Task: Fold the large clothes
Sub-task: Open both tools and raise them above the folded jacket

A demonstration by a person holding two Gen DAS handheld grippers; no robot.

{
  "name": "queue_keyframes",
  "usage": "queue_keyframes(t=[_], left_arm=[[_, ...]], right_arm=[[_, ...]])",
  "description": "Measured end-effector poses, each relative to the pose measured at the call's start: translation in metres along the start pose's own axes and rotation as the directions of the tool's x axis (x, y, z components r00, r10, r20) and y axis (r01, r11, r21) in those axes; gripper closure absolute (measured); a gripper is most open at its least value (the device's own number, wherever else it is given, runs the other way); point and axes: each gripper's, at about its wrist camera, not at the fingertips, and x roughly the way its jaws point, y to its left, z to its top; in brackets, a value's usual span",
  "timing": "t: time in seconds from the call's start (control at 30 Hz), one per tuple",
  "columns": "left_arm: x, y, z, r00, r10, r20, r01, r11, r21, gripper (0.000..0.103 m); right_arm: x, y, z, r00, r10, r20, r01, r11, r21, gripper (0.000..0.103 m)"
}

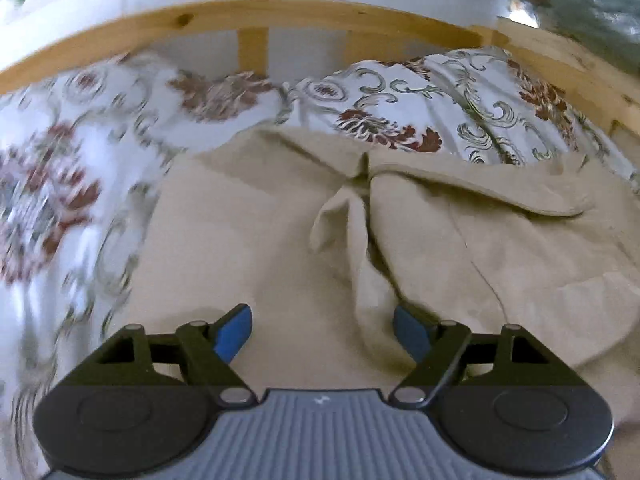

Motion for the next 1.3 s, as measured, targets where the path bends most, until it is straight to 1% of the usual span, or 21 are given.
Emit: queue_keyframes(t=[0.07,0.1,0.13,0.27,0.33,0.43,0.47,0.53,0.6,0.67,0.73,0.77,0.8,0.87,0.9,0.97,1.0,1.1,1.2,1.23,1.3], left_arm=[[-0.018,0.004,-0.005,1.000,-0.008,0.012,0.008,1.000,-0.003,0.018],[-0.029,0.004,-0.008,1.000,-0.009,0.023,0.009,1.000,0.012,0.017],[-0.039,0.003,-0.010,0.999,-0.011,0.033,0.010,1.000,0.027,0.013],[-0.082,-0.008,-0.026,0.997,-0.025,0.067,0.018,0.995,0.098,0.002],[-0.104,-0.017,-0.037,0.996,-0.039,0.077,0.029,0.991,0.130,0.001],[-0.136,-0.030,-0.060,0.994,-0.075,0.084,0.059,0.982,0.179,0.001],[-0.144,-0.034,-0.069,0.993,-0.089,0.081,0.072,0.978,0.193,0.001],[-0.158,-0.044,-0.090,0.989,-0.130,0.072,0.111,0.970,0.216,0.001],[-0.166,-0.055,-0.111,0.983,-0.172,0.061,0.153,0.959,0.240,0.001],[-0.169,-0.064,-0.129,0.979,-0.199,0.046,0.182,0.950,0.254,0.001],[-0.169,-0.072,-0.145,0.974,-0.224,0.008,0.214,0.938,0.272,0.001],[-0.167,-0.076,-0.152,0.972,-0.233,-0.022,0.230,0.932,0.281,0.001],[-0.166,-0.077,-0.158,0.968,-0.245,-0.051,0.249,0.924,0.292,0.001],[-0.166,-0.080,-0.166,0.961,-0.262,-0.087,0.276,0.903,0.329,0.001],[-0.167,-0.081,-0.170,0.962,-0.259,-0.092,0.274,0.893,0.356,0.001],[-0.168,-0.084,-0.175,0.968,-0.236,-0.087,0.251,0.879,0.405,0.001],[-0.169,-0.086,-0.178,0.970,-0.225,-0.090,0.242,0.873,0.423,0.001],[-0.166,-0.086,-0.179,0.970,-0.215,-0.111,0.242,0.870,0.429,0.001],[-0.166,-0.086,-0.183,0.969,-0.213,-0.125,0.247,0.865,0.438,0.001],[-0.167,-0.086,-0.185,0.970,-0.209,-0.125,0.243,0.858,0.452,0.001],[-0.168,-0.085,-0.187,0.971,-0.202,-0.127,0.238,0.843,0.482,0.001]], right_arm=[[-0.020,-0.012,-0.007,0.999,0.018,0.032,-0.019,0.999,0.048,0.006],[-0.032,-0.014,-0.010,0.998,0.034,0.052,-0.038,0.998,0.058,0.003],[-0.043,-0.014,-0.013,0.996,0.051,0.070,-0.055,0.997,0.057,0.001],[-0.087,-0.007,-0.020,0.980,0.152,0.125,-0.155,0.988,0.013,0.001],[-0.108,-0.001,-0.020,0.968,0.205,0.143,-0.204,0.979,-0.021,0.001],[-0.142,0.008,-0.018,0.932,0.334,0.139,-0.325,0.942,-0.083,0.001],[-0.156,0.014,-0.019,0.917,0.383,0.109,-0.370,0.921,-0.119,0.001],[-0.176,0.029,-0.026,0.897,0.439,0.040,-0.423,0.883,-0.205,0.001],[-0.194,0.046,-0.041,0.876,0.481,-0.033,-0.464,0.823,-0.328,0.001],[-0.207,0.065,-0.059,0.849,0.512,-0.132,-0.514,0.738,-0.437,0.001],[-0.207,0.076,-0.072,0.818,0.525,-0.237,-0.570,0.676,-0.468,0.001],[-0.206,0.079,-0.078,0.807,0.521,-0.277,-0.587,0.660,-0.468,0.001],[-0.203,0.082,-0.083,0.803,0.512,-0.306,-0.595,0.652,-0.470,0.001],[-0.194,0.086,-0.090,0.819,0.466,-0.334,-0.573,0.662,-0.483,0.001],[-0.188,0.088,-0.093,0.820,0.450,-0.354,-0.573,0.665,-0.479,0.001],[-0.181,0.090,-0.095,0.807,0.456,-0.374,-0.589,0.669,-0.454,0.001],[-0.178,0.091,-0.095,0.805,0.459,-0.375,-0.591,0.671,-0.448,0.001],[-0.175,0.090,-0.093,0.805,0.472,-0.360,-0.593,0.675,-0.440,0.001],[-0.171,0.082,-0.093,0.796,0.485,-0.362,-0.603,0.683,-0.413,0.001],[-0.171,0.077,-0.094,0.795,0.485,-0.366,-0.605,0.687,-0.402,0.001],[-0.169,0.067,-0.092,0.799,0.474,-0.371,-0.595,0.711,-0.374,0.001]])
